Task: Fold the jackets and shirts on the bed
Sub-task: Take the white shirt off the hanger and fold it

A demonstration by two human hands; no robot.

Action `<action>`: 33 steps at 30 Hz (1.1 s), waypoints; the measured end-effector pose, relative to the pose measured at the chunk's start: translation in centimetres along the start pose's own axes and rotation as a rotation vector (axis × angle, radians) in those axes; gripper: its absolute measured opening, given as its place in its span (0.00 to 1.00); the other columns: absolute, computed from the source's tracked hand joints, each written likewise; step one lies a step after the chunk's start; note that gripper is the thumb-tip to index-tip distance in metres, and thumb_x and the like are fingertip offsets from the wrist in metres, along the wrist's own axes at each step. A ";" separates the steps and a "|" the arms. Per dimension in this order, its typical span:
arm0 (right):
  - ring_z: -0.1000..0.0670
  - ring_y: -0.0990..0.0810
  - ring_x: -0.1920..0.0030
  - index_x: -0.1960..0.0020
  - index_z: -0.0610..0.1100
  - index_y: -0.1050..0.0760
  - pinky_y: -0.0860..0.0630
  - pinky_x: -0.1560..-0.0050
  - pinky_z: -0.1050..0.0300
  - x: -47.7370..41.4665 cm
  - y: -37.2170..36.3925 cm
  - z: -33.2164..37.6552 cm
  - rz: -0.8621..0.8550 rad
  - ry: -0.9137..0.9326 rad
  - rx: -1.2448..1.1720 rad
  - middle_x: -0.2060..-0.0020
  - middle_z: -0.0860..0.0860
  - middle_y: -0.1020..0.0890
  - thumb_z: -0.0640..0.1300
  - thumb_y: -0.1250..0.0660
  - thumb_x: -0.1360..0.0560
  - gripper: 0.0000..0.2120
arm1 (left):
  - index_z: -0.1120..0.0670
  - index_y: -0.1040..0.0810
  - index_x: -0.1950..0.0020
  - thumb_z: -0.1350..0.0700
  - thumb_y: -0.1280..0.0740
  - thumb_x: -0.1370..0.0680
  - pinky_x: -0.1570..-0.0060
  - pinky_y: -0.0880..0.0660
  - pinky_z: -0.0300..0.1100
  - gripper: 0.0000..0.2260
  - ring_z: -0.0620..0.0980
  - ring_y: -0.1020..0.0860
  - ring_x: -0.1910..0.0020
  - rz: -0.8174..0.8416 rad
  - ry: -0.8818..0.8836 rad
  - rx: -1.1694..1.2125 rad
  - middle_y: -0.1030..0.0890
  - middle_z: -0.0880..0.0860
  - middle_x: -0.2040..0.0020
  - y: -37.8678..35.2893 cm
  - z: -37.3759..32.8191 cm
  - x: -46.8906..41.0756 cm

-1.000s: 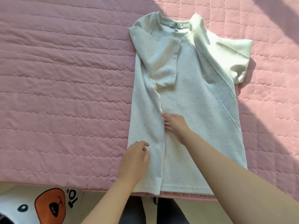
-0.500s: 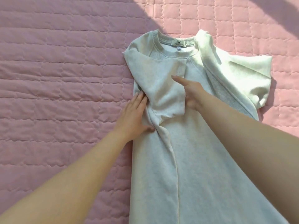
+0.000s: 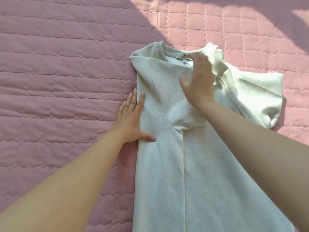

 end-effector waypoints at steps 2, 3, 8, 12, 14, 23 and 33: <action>0.44 0.28 0.35 0.35 0.41 0.28 0.37 0.34 0.55 -1.7 -2.6 2.1 0.210 0.089 -0.049 0.37 0.45 0.25 0.44 0.36 0.23 0.18 | 0.44 0.72 0.25 0.26 0.28 0.46 0.26 0.65 0.47 0.67 0.48 0.69 0.25 -0.006 -0.009 0.011 0.72 0.49 0.24 0.0 0.1 -0.1; 0.45 0.27 0.36 0.35 0.42 0.28 0.36 0.34 0.53 -2.4 -3.8 3.1 0.283 0.101 -0.028 0.38 0.46 0.24 0.47 0.37 0.22 0.18 | 0.44 0.71 0.25 0.26 0.28 0.46 0.27 0.66 0.46 0.67 0.48 0.70 0.25 -0.007 -0.011 0.015 0.73 0.49 0.24 -0.1 0.2 -0.1; 0.46 0.30 0.35 0.38 0.51 0.26 0.37 0.36 0.48 -5.0 -8.0 7.2 0.421 0.031 0.110 0.39 0.50 0.23 0.62 0.38 0.25 0.21 | 0.42 0.71 0.25 0.26 0.28 0.46 0.28 0.67 0.45 0.66 0.46 0.71 0.26 -0.016 -0.012 0.030 0.74 0.48 0.25 -0.6 0.2 -0.3; 0.52 0.23 0.53 0.60 0.51 0.27 0.29 0.46 0.55 -6.6 -8.5 6.6 0.229 -0.282 -0.283 0.61 0.57 0.22 0.45 0.34 0.26 0.05 | 0.41 0.72 0.26 0.27 0.27 0.46 0.29 0.68 0.45 0.66 0.46 0.71 0.26 -0.026 -0.002 0.022 0.75 0.47 0.26 -0.6 0.5 -0.5; 0.56 0.25 0.60 0.62 0.50 0.28 0.31 0.54 0.61 -7.0 -7.6 4.7 0.034 -0.503 -0.504 0.63 0.59 0.25 0.35 0.37 0.27 0.11 | 0.41 0.72 0.26 0.27 0.27 0.46 0.30 0.69 0.45 0.67 0.47 0.73 0.26 -0.024 -0.007 0.016 0.75 0.47 0.26 -0.6 0.5 -0.5; 0.54 0.24 0.51 0.50 0.52 0.27 0.32 0.37 0.50 -6.3 -4.9 1.7 0.300 -0.284 -0.197 0.57 0.59 0.23 0.69 0.40 0.27 0.21 | 0.42 0.73 0.26 0.27 0.27 0.46 0.31 0.69 0.45 0.67 0.47 0.74 0.27 0.001 0.003 0.016 0.76 0.48 0.27 -0.4 0.5 -0.6; 0.46 0.31 0.40 0.42 0.42 0.32 0.37 0.50 0.59 -2.9 1.9 -4.6 0.276 -0.157 0.138 0.40 0.45 0.30 0.46 0.23 0.34 0.26 | 0.42 0.70 0.25 0.29 0.25 0.46 0.29 0.67 0.47 0.67 0.48 0.71 0.25 0.034 0.058 -0.011 0.74 0.49 0.25 0.3 -0.3 -0.2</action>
Point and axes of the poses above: each hand's wrist, its own x-axis away from the middle knuckle, its own y-axis out of the back of the hand, z = x × y, the point moved 3 cm from there along -x, towards the middle knuckle
